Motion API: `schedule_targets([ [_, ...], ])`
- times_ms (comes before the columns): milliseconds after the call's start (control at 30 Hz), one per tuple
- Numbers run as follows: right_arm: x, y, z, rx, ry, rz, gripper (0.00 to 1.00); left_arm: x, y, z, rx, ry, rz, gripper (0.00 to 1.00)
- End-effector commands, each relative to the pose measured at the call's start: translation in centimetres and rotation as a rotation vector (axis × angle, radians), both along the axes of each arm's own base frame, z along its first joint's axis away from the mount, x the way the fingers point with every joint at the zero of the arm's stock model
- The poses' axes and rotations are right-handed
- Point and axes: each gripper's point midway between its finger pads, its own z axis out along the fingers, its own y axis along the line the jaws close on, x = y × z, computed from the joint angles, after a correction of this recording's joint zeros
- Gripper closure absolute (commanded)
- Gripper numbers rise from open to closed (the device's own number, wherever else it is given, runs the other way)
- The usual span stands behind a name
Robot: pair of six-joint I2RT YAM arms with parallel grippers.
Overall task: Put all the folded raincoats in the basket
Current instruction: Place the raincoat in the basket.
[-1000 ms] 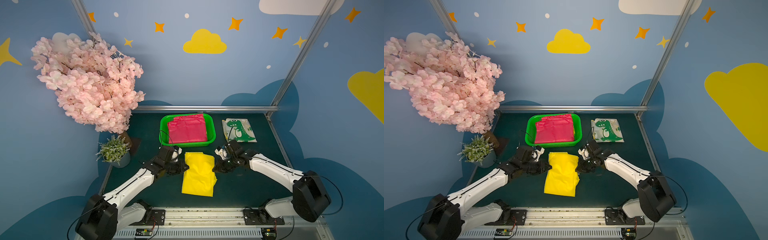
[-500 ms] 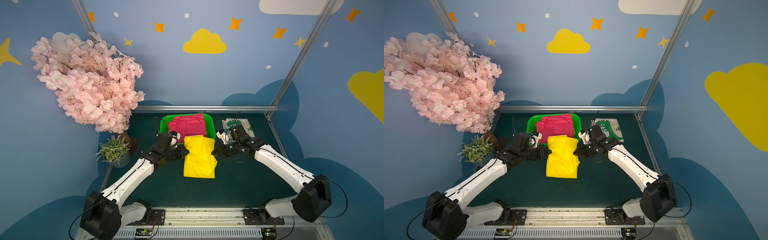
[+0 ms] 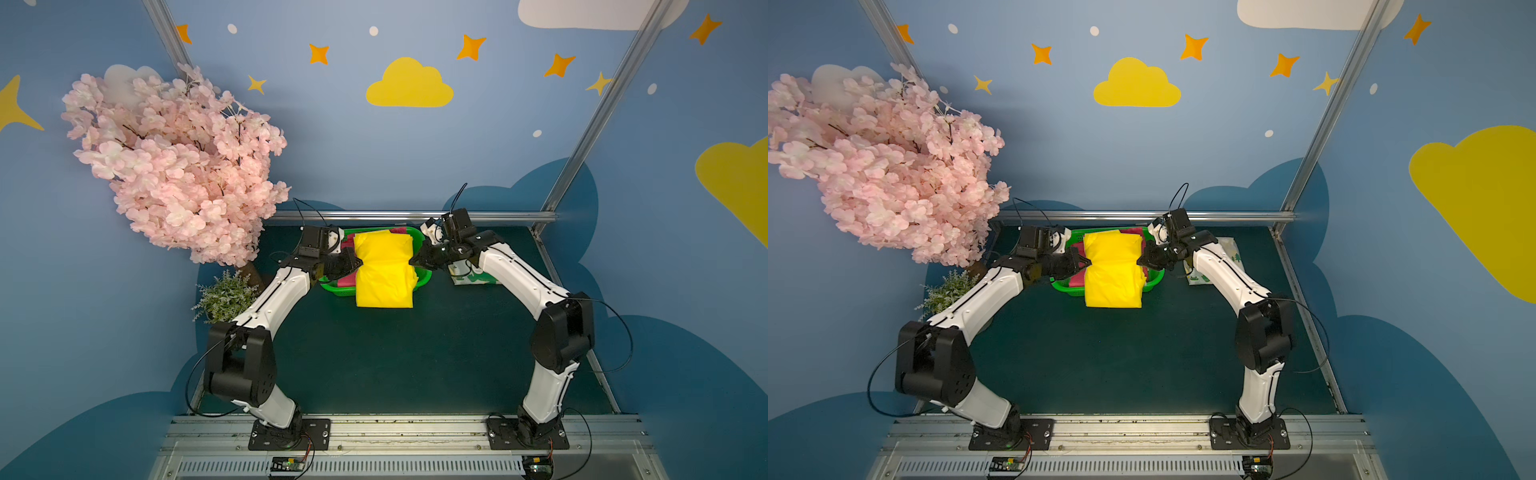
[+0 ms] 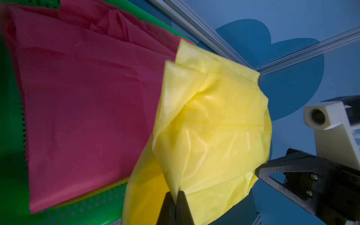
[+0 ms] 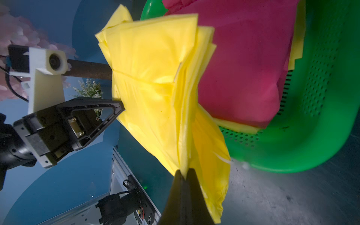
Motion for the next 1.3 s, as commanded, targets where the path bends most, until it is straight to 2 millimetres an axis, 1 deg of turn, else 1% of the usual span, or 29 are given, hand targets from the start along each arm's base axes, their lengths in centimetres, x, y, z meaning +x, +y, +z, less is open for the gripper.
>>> schedule_targets([
  [0, 2.8, -0.1, 0.1, -0.002, -0.015, -0.018, 1.0, 1.9, 0.7, -0.5, 0.023, 0.004, -0.01, 0.98],
  [167, 6.0, 0.5, -1.9, -0.018, -0.007, -0.035, 1.0, 5.2, 0.9, -1.8, 0.039, 0.023, -0.014, 0.98],
  [300, 7.5, 0.7, -3.6, -0.026, 0.003, -0.048, 1.0, 7.0, 1.2, -2.9, 0.058, 0.037, -0.015, 0.98],
  [467, 9.0, 1.2, -5.0, -0.014, 0.018, -0.06, 1.0, 8.8, 1.8, -4.5, 0.067, 0.061, -0.004, 0.98],
  [600, 10.1, 1.6, -6.1, -0.007, 0.034, -0.068, 1.0, 9.7, 1.9, -5.6, 0.069, 0.077, 0.001, 0.98],
  [900, 11.9, 2.0, -7.8, 0.018, 0.047, -0.099, 1.0, 11.1, 2.6, -7.3, 0.093, 0.092, 0.018, 0.98],
  [1067, 12.8, 2.1, -7.9, 0.029, 0.034, -0.107, 1.0, 11.7, 2.5, -7.9, 0.092, 0.103, 0.016, 0.97],
  [1100, 12.8, 2.2, -8.0, 0.033, 0.038, -0.106, 1.0, 11.7, 2.5, -8.0, 0.089, 0.106, 0.014, 0.94],
  [1133, 12.8, 2.2, -8.1, 0.036, 0.042, -0.106, 1.0, 11.6, 2.4, -8.0, 0.085, 0.11, 0.013, 0.86],
  [1167, 12.8, 2.2, -8.0, 0.038, 0.043, -0.107, 0.92, 11.5, 2.4, -7.9, 0.086, 0.106, 0.011, 0.75],
  [1233, 12.6, 2.3, -7.4, 0.043, 0.04, -0.102, 0.7, 11.2, 2.5, -7.8, 0.088, 0.108, 0.012, 0.47],
  [1267, 12.5, 2.3, -7.1, 0.045, 0.034, -0.098, 0.63, 11.0, 2.5, -7.5, 0.089, 0.104, 0.012, 0.34],
])
